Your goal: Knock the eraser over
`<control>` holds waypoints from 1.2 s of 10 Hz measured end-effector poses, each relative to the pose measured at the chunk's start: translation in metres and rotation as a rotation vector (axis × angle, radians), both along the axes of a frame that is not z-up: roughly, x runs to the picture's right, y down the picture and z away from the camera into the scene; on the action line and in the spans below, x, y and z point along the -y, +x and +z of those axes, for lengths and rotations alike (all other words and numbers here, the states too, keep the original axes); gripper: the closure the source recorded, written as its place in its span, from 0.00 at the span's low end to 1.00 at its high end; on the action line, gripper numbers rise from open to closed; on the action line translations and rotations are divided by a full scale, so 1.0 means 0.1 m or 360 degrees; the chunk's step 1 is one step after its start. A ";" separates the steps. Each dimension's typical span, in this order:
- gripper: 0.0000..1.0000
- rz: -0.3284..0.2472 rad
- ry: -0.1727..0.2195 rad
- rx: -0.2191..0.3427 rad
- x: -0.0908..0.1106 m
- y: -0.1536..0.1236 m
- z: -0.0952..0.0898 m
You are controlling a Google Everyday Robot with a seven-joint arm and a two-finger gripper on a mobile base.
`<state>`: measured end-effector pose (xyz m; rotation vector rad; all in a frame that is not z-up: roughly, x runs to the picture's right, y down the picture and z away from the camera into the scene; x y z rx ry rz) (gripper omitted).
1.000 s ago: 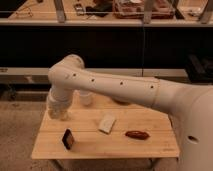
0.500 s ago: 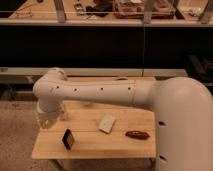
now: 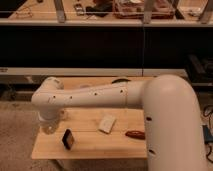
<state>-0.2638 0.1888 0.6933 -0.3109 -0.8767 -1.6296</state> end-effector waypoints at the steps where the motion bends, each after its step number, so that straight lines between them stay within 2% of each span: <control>1: 0.69 -0.0002 -0.0001 -0.0017 -0.01 0.04 0.04; 5: 0.69 0.0011 -0.0013 -0.0141 0.00 0.40 0.27; 8: 0.69 0.0045 -0.0025 -0.0269 0.07 0.84 0.40; 10: 0.72 0.0102 -0.0033 -0.0391 0.16 1.34 0.44; 11: 0.73 0.0160 -0.0036 -0.0441 0.22 1.54 0.45; 12: 0.72 0.0183 -0.0037 -0.0458 0.23 1.60 0.46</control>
